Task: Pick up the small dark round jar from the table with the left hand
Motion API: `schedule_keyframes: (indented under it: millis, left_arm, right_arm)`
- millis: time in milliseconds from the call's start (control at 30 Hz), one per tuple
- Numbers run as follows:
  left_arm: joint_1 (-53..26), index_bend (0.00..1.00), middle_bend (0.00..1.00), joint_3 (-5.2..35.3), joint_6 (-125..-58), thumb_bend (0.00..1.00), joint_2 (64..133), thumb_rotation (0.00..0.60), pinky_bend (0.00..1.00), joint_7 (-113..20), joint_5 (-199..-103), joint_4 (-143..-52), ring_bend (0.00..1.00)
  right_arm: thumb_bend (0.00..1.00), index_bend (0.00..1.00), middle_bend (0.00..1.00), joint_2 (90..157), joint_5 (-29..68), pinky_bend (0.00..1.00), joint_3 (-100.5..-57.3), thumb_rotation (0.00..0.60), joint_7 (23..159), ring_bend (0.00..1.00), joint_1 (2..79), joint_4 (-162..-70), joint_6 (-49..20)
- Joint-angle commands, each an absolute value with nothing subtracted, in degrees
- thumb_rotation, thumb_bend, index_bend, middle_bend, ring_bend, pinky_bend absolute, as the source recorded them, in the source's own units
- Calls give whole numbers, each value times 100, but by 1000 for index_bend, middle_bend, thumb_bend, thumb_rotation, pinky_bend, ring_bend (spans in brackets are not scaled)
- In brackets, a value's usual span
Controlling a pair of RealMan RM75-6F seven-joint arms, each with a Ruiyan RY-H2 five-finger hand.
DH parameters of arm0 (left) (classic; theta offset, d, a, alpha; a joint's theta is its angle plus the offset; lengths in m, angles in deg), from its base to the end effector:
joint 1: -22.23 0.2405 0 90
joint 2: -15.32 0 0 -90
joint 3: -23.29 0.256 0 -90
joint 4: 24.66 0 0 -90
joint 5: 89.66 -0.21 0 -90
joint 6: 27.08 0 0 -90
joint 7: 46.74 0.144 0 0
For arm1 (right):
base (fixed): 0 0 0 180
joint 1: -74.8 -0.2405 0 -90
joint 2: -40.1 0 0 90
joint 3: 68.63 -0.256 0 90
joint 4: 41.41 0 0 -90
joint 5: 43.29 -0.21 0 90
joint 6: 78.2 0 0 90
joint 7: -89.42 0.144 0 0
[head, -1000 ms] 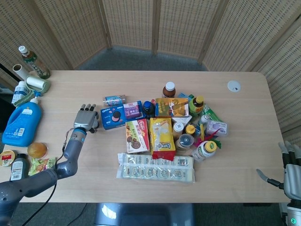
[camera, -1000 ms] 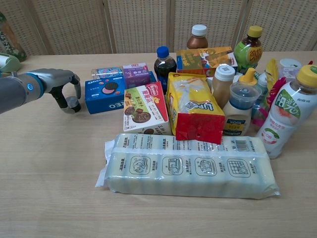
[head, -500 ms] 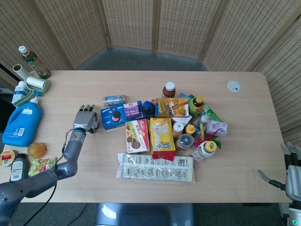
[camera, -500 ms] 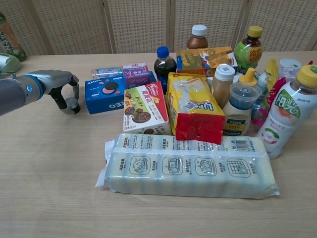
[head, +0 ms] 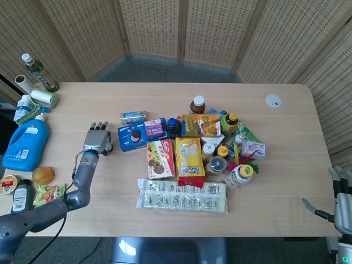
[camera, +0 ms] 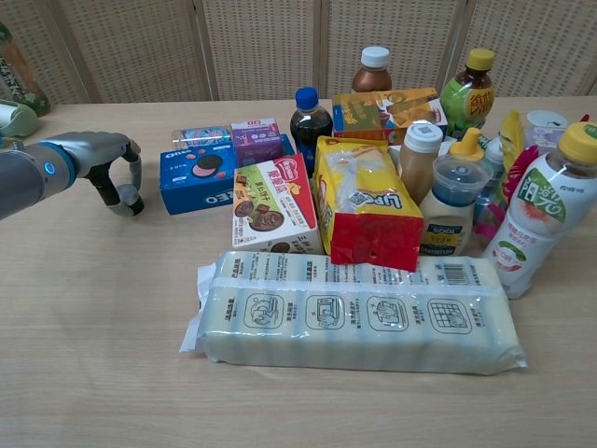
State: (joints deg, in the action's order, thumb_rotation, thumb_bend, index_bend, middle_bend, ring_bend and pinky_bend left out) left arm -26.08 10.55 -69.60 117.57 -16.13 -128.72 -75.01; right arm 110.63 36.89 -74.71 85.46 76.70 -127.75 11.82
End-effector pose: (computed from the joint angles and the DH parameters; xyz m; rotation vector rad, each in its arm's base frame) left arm -0.2335 0.4169 -0.0418 -1.6216 -1.0287 -0.4774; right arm -0.3462 -0.1517 0.1577 1.1667 -0.8638 0.7926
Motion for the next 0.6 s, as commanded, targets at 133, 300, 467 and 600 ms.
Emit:
schedule_keyframes:
  millis: [133,300,467,600]
  left_arm:
    - [-2520,637,51,847,-7124,264,11394,600,0,-1911,-12964,-8055,27]
    - [-2369,636,51,681,-7430,266,10775,600,0,-2108,-13062,-9014,29]
    - [-2175,637,53,478,-7764,268,9964,600,0,-2303,-13112,-10245,40]
    - [-1994,642,63,304,-8047,268,9330,600,0,-2518,-13170,-11163,44]
  right_arm:
    - [149,0,0,11127,3694,0,-7466,343,8571,0,7639,-12738,1116]
    - [148,0,0,11253,3725,0,-7451,341,8622,0,7566,-12636,999]
    - [148,0,0,11360,3744,0,-7481,344,8675,0,7464,-12550,886]
    - [148,0,0,11477,3804,0,-7491,339,8687,0,7324,-12485,739]
